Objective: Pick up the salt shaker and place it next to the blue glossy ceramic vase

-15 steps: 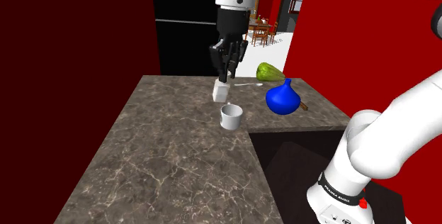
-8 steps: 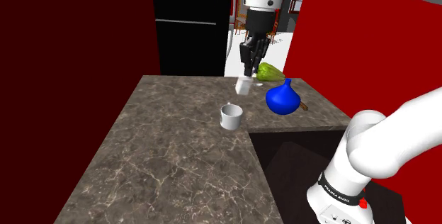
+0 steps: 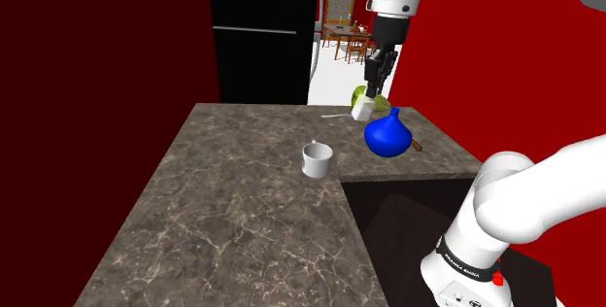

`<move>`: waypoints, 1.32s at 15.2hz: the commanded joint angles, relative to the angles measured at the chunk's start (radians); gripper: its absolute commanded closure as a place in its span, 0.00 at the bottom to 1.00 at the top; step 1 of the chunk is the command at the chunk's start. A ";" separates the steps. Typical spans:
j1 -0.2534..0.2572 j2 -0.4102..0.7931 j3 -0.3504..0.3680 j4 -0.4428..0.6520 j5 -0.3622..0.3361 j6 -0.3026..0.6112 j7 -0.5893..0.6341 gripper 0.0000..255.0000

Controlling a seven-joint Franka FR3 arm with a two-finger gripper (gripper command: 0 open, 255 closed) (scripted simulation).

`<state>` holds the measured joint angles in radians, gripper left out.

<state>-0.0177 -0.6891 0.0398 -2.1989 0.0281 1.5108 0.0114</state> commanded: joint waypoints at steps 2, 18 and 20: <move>-0.020 -0.027 -0.060 -0.009 -0.039 -0.019 -0.070 1.00; -0.116 -0.010 -0.409 0.054 -0.261 -0.029 -0.459 1.00; -0.122 0.013 -0.455 0.081 -0.282 -0.025 -0.509 1.00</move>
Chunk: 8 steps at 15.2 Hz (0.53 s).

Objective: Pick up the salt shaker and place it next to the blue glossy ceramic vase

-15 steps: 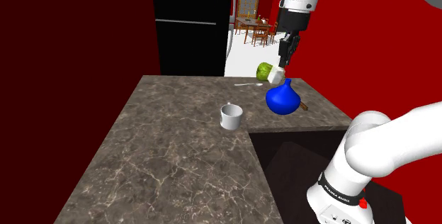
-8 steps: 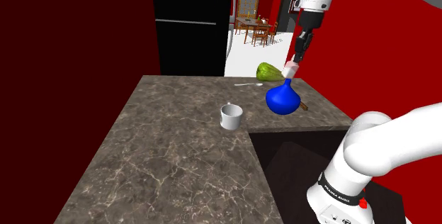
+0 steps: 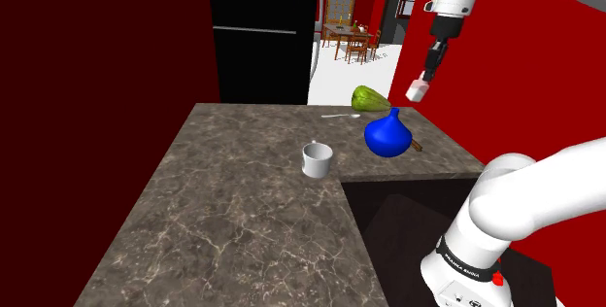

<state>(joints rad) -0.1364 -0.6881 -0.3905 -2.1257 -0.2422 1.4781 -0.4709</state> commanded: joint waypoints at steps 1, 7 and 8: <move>-0.005 0.024 -0.049 0.023 -0.022 0.011 -0.052 1.00; -0.004 0.125 -0.200 0.135 -0.058 0.031 -0.209 1.00; -0.002 0.146 -0.228 0.157 -0.060 0.035 -0.237 1.00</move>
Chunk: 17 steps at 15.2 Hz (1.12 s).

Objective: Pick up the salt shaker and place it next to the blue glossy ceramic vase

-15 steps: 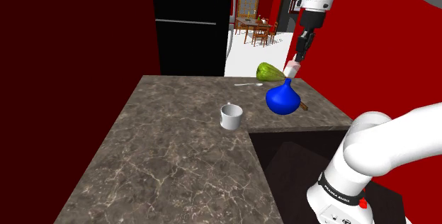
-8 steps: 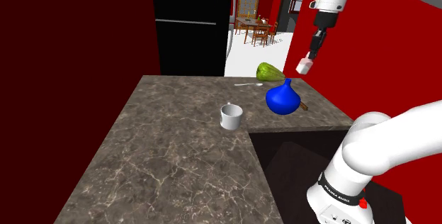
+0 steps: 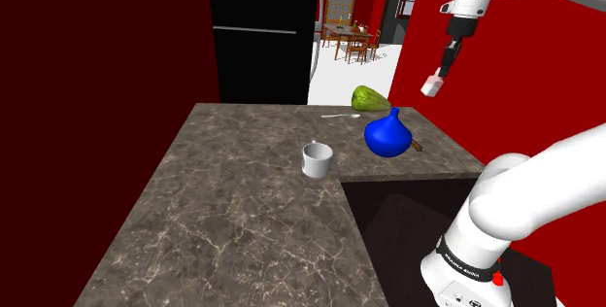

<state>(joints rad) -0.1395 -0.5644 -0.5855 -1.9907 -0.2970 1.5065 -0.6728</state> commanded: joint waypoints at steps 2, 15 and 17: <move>0.009 0.068 -0.091 0.070 -0.004 0.015 -0.092 1.00; 0.054 0.300 -0.367 0.214 0.084 0.112 -0.342 1.00; 0.051 0.293 -0.366 0.182 0.078 0.138 -0.337 1.00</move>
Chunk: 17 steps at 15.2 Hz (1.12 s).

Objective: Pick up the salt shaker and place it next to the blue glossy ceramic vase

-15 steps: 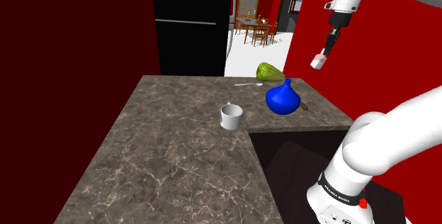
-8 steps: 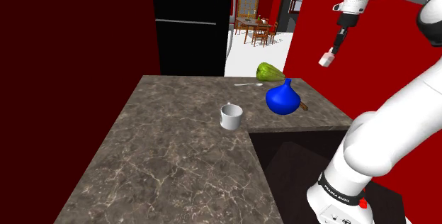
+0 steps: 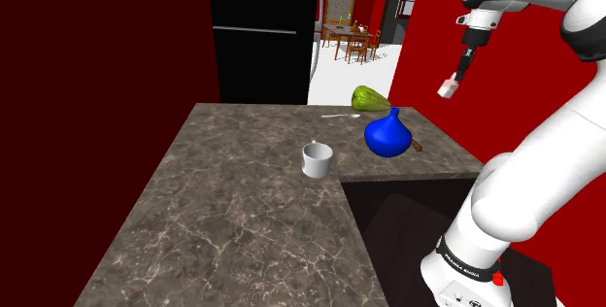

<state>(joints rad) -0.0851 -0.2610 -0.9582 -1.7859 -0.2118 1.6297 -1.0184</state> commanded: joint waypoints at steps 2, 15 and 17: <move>-0.006 -0.016 0.006 -0.053 -0.012 0.041 0.012 1.00; -0.014 -0.019 -0.020 -0.227 -0.027 0.214 0.021 1.00; -0.014 -0.014 -0.027 -0.250 -0.026 0.241 0.019 1.00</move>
<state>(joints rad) -0.0995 -0.2791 -0.9796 -2.0246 -0.2392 1.8559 -0.9964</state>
